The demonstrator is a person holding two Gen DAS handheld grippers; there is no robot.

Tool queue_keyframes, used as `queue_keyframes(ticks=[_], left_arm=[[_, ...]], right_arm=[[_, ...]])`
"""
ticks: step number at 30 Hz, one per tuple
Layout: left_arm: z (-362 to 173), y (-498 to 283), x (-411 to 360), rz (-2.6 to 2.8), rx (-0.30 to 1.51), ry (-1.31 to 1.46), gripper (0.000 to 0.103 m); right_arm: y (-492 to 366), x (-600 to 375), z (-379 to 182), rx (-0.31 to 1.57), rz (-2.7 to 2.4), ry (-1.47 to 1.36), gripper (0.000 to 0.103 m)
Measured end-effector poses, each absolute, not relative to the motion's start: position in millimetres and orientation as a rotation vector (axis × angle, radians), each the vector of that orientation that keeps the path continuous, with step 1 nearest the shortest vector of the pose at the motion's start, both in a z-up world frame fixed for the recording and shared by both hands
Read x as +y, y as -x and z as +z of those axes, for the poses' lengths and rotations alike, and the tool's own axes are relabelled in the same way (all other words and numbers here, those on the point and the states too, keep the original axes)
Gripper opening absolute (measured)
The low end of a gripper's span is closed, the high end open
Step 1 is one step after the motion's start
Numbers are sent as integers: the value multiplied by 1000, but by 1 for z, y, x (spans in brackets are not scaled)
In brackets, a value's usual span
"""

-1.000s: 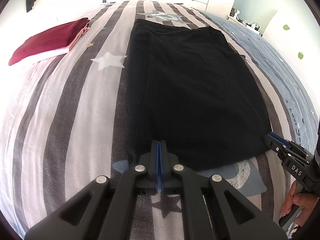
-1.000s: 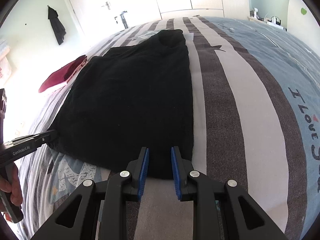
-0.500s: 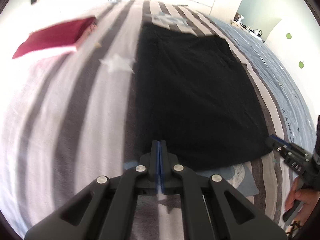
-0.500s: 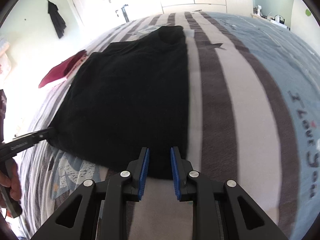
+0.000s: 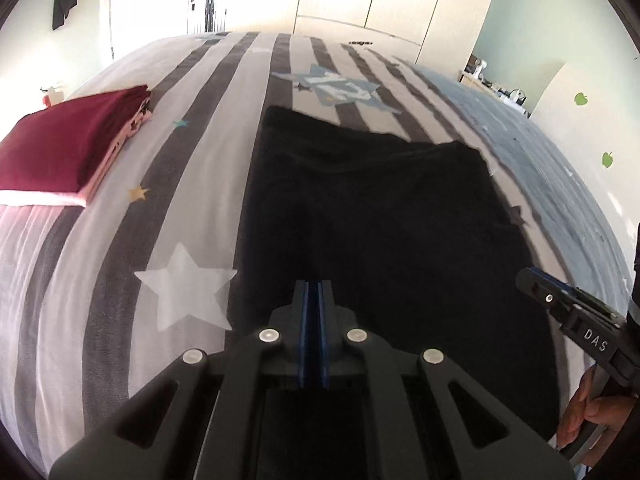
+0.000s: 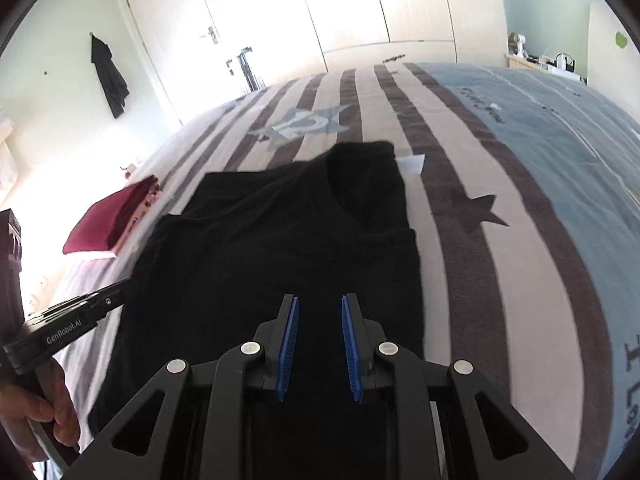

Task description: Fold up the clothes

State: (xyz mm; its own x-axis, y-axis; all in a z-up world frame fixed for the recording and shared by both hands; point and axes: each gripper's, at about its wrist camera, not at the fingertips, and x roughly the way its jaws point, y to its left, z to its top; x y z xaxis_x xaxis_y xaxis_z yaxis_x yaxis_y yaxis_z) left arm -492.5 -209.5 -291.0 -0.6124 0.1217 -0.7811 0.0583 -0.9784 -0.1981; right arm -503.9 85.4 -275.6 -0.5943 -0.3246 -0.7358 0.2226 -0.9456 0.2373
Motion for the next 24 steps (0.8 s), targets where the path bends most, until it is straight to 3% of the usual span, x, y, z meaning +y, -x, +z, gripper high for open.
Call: queue_keyframes(ticks=[5, 11, 18, 24], left_arm=[[-302, 487, -215, 2771, -360, 1370, 4], [-273, 521, -209, 2843, -299, 1277, 4], [-312, 575, -222, 2839, -328, 1402, 7], [-305, 578, -221, 2841, -333, 1405, 7]], right_arm=[[505, 95, -306, -189, -2527, -1252, 19], [522, 100, -284, -209, -2552, -1212, 20], [576, 101, -301, -238, -2550, -1249, 20], [581, 99, -293, -223, -2565, -1233, 20]])
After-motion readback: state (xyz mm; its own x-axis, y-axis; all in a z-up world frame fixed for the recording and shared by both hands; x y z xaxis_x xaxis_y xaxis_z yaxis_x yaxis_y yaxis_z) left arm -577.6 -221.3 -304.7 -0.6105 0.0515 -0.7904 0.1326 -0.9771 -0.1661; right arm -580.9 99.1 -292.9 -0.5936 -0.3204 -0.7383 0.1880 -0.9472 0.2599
